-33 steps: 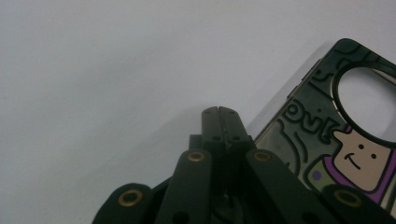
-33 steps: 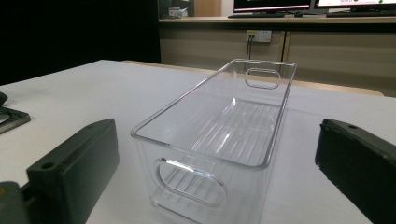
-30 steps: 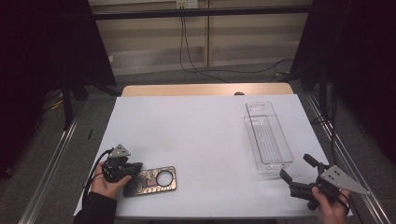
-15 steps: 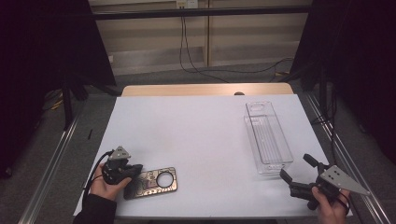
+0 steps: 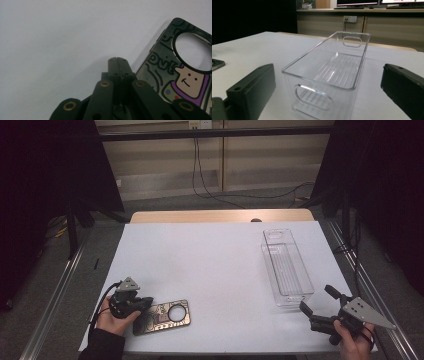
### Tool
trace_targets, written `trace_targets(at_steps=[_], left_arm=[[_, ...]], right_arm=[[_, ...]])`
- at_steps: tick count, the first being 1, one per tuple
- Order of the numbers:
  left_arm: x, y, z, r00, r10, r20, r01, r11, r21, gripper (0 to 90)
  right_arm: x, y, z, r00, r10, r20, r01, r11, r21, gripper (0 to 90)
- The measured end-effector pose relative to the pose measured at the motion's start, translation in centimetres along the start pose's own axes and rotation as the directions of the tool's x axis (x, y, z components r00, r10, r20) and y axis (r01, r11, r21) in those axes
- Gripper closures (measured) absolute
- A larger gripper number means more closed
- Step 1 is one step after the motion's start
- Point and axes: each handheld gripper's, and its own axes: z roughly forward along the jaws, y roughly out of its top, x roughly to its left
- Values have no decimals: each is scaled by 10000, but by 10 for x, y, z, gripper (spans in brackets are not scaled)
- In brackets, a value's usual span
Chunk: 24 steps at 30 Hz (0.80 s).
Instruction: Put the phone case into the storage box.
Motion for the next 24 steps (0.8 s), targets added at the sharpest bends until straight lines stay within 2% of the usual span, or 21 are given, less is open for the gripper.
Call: trace_targets(at_steps=[2, 5, 9, 11, 12, 14, 15, 17, 19, 20, 22, 24], left_arm=[[0, 0, 0, 9999, -51, 91, 52, 9999, -128, 900], [-1, 1, -1, 10000, 58, 19, -57, 9989, -463, 881], [1, 2, -9, 9993, -82, -351, 39, 9926, -1217, 812], [2, 2, -12, 9980, -171, -603, 89, 9910, -1339, 721], [2, 1, -12, 9976, -206, -655, 113, 9902, -1390, 675], [2, 1, -13, 9975, -286, -650, 182, 9875, -1565, 637], [2, 1, -13, 9972, -243, -706, 126, 9868, -1617, 585], [1, 2, -14, 9959, -335, -844, 167, 9810, -1933, 496], [2, 2, -16, 9932, -631, -975, 386, 9712, -2352, 297], [3, 2, -18, 9929, -788, -896, 529, 9638, -2612, 247], [5, 1, -21, 9932, -871, -771, 620, 9572, -2827, 223], [6, 1, -24, 9923, -918, -830, 632, 9525, -2979, 170]], right_arm=[[0, 0, 0, 10000, 5, -5, -5, 10000, 6, 0], [0, 0, 0, 10000, 6, -5, -6, 10000, -1, 0], [0, 0, 0, 10000, 19, 0, -19, 10000, -12, 0], [0, 0, 0, 10000, 57, 14, -57, 10000, -37, 0], [0, 0, 0, 10000, 58, 12, -58, 10000, -40, 0], [0, 0, 0, 10000, 53, 14, -53, 10000, -41, 0], [0, 0, 0, 10000, 55, 8, -55, 10000, -38, 0], [0, 0, 0, 10000, 23, -7, -23, 10000, -27, 0], [0, 0, 0, 10000, 54, 3, -54, 10000, -40, 0], [0, 0, 0, 10000, 52, 6, -52, 10000, -39, 0], [0, 0, 0, 10000, 65, 5, -65, 10000, -42, 0], [0, 0, 0, 10000, 67, 2, -67, 10000, -41, 0]])
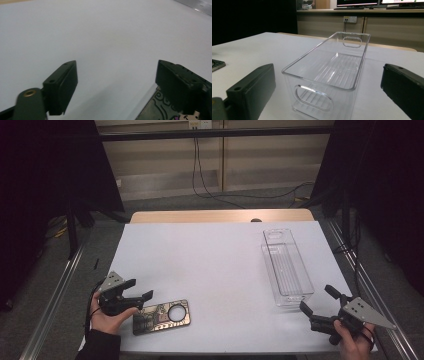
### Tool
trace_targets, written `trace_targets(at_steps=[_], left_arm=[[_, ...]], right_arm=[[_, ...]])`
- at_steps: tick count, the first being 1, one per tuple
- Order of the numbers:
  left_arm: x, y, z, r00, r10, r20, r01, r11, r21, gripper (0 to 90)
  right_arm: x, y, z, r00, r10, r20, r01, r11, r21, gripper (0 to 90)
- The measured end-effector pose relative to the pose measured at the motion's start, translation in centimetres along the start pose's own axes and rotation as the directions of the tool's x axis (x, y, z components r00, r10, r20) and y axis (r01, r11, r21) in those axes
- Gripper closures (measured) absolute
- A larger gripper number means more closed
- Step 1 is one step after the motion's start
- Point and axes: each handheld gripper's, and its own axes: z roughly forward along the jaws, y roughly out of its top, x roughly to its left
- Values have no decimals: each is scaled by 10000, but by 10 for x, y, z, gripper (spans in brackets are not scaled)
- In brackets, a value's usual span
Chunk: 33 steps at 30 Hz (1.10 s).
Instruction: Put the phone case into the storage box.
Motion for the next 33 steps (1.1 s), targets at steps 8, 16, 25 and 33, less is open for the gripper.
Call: trace_targets(at_steps=[8, 16, 25, 33], left_arm=[[-2, 0, -12, 9980, -80, 620, 115, 9984, -551, 59], [-18, 2, -20, 9919, 509, 1160, -431, 9967, -690, 59], [-32, 0, -15, 9730, 1213, 1963, -1266, 9918, 147, 49], [-40, -1, -8, 9664, 1646, 1975, -1791, 9821, 579, 52]], right_arm=[[0, 0, 0, 10000, -3, -4, 3, 10000, -4, 0], [0, 0, 0, 10000, -6, -22, 6, 10000, -2, 0], [0, 0, 0, 10000, -38, -50, 38, 10000, -13, 0], [0, 0, 0, 10000, -44, -59, 44, 10000, -13, 0]])
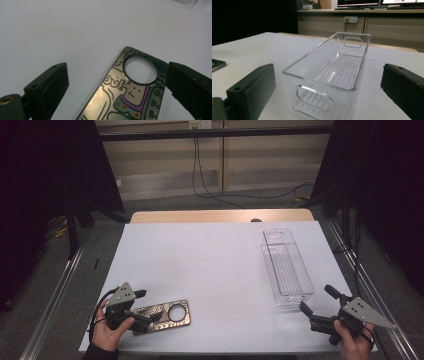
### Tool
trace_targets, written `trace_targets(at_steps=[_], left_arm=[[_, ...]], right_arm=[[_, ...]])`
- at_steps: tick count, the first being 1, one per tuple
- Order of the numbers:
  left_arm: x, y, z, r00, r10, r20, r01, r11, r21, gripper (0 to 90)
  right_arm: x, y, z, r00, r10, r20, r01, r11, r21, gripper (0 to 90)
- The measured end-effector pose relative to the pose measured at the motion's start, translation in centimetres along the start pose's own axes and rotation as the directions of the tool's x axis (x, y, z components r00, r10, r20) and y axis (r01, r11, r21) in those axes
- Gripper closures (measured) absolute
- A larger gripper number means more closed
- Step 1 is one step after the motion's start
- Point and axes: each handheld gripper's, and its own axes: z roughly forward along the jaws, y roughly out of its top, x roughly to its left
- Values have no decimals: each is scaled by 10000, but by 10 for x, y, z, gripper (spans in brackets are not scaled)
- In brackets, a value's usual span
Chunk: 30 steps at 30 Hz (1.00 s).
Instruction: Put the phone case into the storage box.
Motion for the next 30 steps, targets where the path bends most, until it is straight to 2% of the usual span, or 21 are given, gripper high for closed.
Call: trace_targets(at_steps=[2, 5, 6, 9, 10, 12, 17, 19, 22, 26, 28, 30], left_arm=[[0, 1, 3, 9999, -15, 126, 13, 9999, 152, 63], [-1, 3, 10, 9999, 126, -11, -126, 9993, 351, 64], [-2, 3, 11, 9999, 147, 73, -151, 9983, 560, 65], [-3, 5, 16, 9982, 167, 578, -212, 9967, 785, 66], [-3, 5, 17, 9978, 46, 657, -102, 9963, 854, 67], [-3, 6, 20, 9962, 49, 866, -150, 9931, 1164, 69], [-4, 6, 28, 9951, 328, 931, -490, 9830, 1770, 68], [-5, 7, 30, 9939, 344, 1053, -556, 9770, 2060, 67], [-5, 6, 32, 9939, 344, 1046, -574, 9727, 2251, 67], [-7, 5, 34, 9905, 581, 1248, -905, 9579, 2724, 67], [-8, 5, 35, 9895, 687, 1268, -1022, 9543, 2807, 59], [-8, 5, 36, 9851, 895, 1466, -1275, 9529, 2751, 55]], right_arm=[[0, 0, 0, 10000, -16, -43, 16, 10000, -5, 0], [0, 0, 0, 10000, -14, -48, 14, 10000, -3, 0], [0, 0, 0, 10000, -15, -39, 15, 10000, -1, 0], [0, 0, 0, 10000, -5, -39, 5, 10000, -1, 0], [0, 0, 0, 10000, -19, -42, 19, 10000, 7, 0], [0, 0, 0, 10000, -18, -48, 18, 10000, 6, 0], [0, 0, 0, 10000, -3, -40, 3, 10000, -1, 0], [0, 0, 0, 10000, -9, -50, 9, 10000, -1, 0], [0, 0, 0, 10000, 1, -41, -1, 10000, 0, 0], [0, 0, 0, 10000, -2, -44, 2, 10000, -3, 0], [0, 0, 0, 10000, -3, -52, 3, 10000, 1, 0], [0, 0, 0, 10000, -37, -67, 38, 10000, 17, 0]])
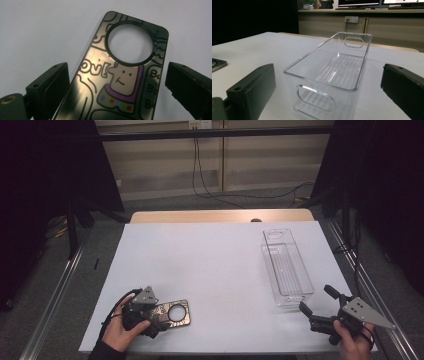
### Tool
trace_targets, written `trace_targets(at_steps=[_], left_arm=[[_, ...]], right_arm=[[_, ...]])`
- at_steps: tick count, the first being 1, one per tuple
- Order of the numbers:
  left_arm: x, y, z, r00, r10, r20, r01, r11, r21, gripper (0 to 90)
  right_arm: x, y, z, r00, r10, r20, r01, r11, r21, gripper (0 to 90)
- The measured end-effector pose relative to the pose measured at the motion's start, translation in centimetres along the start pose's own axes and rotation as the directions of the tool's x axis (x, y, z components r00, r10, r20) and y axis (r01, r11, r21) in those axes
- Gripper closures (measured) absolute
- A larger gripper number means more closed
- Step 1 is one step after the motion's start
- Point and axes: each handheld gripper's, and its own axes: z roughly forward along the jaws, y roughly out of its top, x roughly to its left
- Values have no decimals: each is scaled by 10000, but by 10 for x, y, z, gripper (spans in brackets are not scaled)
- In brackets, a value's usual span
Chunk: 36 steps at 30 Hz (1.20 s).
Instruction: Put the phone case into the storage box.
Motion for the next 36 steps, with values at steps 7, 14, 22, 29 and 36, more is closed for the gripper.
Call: trace_targets(at_steps=[7, 14, 22, 29, 36], left_arm=[[4, 1, 6, 9992, 288, 292, -299, 9988, 386, 51], [3, 6, 12, 9967, 688, 439, -722, 9941, 804, 44], [1, 7, 18, 9939, 975, 507, -1027, 9883, 1128, 9], [1, 3, 19, 9925, 1107, 517, -1151, 9890, 929, 0], [2, 5, 17, 9926, 1098, 520, -1148, 9878, 1049, 31]], right_arm=[[0, 0, 0, 10000, 13, 10, -13, 10000, 1, 0], [0, 0, 0, 10000, 4, 0, -4, 10000, 28, 0], [0, 0, 0, 10000, -11, 4, 11, 10000, 27, 0], [0, 0, 0, 10000, -10, -15, 10, 10000, 40, 0], [0, 0, 1, 10000, -14, -14, 15, 10000, 46, 0]])
